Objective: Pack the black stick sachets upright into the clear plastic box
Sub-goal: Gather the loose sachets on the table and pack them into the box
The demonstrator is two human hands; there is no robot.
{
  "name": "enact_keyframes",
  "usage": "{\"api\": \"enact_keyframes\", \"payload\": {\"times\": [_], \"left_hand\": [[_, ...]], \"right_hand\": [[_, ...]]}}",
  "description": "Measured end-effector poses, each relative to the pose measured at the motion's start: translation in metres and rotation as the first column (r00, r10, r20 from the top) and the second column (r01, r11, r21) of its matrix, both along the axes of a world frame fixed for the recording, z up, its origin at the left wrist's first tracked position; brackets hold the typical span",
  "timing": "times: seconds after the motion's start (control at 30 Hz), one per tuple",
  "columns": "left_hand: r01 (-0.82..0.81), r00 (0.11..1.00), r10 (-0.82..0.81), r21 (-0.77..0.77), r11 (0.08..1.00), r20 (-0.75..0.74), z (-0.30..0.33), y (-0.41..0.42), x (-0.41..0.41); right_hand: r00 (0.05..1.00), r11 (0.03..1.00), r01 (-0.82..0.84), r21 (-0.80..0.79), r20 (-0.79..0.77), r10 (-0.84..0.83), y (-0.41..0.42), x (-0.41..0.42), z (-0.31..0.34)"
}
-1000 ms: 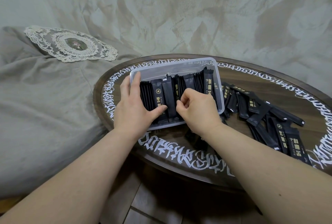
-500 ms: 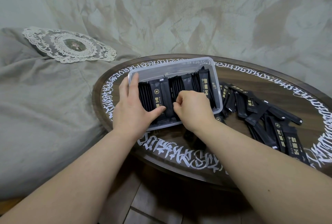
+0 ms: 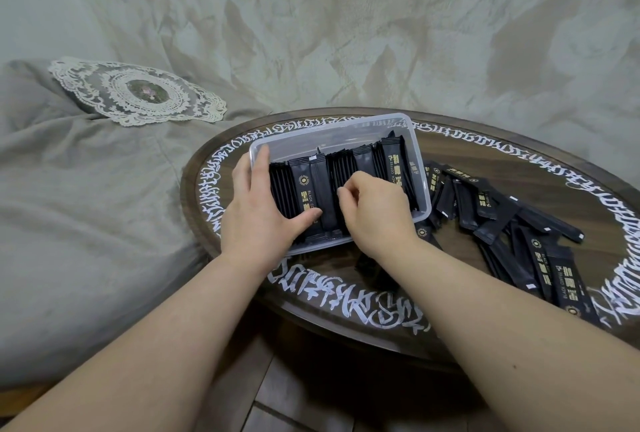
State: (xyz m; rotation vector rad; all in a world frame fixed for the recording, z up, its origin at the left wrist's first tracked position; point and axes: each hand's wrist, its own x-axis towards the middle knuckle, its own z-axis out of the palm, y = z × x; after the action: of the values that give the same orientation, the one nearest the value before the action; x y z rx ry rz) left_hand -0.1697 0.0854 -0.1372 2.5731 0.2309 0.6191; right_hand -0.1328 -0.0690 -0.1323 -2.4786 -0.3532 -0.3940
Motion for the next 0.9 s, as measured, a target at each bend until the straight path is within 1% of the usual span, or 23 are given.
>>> {"api": "enact_keyframes", "payload": {"times": [0.07, 0.1, 0.2, 0.4, 0.47, 0.57, 0.67, 0.73, 0.8, 0.9], "left_hand": [[-0.001, 1.0, 0.001, -0.004, 1.0, 0.001, 0.0, 0.0, 0.001], [-0.004, 1.0, 0.004, -0.005, 1.0, 0.001, -0.001, 0.0, 0.001], [-0.008, 1.0, 0.008, 0.005, 1.0, 0.006, -0.001, 0.0, 0.002], [-0.012, 1.0, 0.012, 0.016, 1.0, 0.005, -0.001, 0.002, 0.001], [-0.011, 1.0, 0.011, 0.015, 1.0, 0.008, -0.001, 0.001, 0.002], [-0.008, 1.0, 0.007, 0.015, 1.0, 0.012, -0.002, 0.002, 0.002], [-0.01, 1.0, 0.01, 0.023, 1.0, 0.0, -0.002, 0.002, 0.002], [-0.01, 1.0, 0.01, 0.023, 1.0, -0.001, -0.002, 0.002, 0.002], [-0.008, 1.0, 0.008, 0.024, 1.0, 0.002, -0.002, 0.003, 0.002], [-0.006, 1.0, 0.006, 0.019, 1.0, -0.002, -0.002, 0.003, 0.002]], "right_hand": [[1.0, 0.998, -0.002, 0.067, -0.014, 0.003, -0.001, -0.003, 0.001], [0.999, 0.999, -0.003, 0.046, -0.033, 0.004, 0.0, -0.004, 0.002], [0.994, 0.996, -0.001, -0.089, -0.105, -0.008, 0.003, -0.006, 0.0], [0.991, 0.998, -0.029, -0.048, -0.129, 0.022, 0.009, -0.009, 0.001], [0.993, 0.998, -0.021, -0.054, -0.12, 0.014, 0.01, -0.009, 0.001], [0.989, 0.998, -0.026, -0.06, -0.148, 0.017, 0.01, -0.008, 0.0], [0.985, 0.998, -0.053, 0.031, -0.164, 0.057, 0.01, -0.009, 0.001], [0.992, 0.991, -0.04, 0.125, -0.117, 0.055, 0.005, -0.011, 0.005], [0.998, 0.979, -0.004, 0.203, -0.053, 0.015, -0.004, -0.012, 0.01], [1.0, 0.976, 0.022, 0.219, -0.023, -0.018, -0.018, -0.013, 0.009]]}}
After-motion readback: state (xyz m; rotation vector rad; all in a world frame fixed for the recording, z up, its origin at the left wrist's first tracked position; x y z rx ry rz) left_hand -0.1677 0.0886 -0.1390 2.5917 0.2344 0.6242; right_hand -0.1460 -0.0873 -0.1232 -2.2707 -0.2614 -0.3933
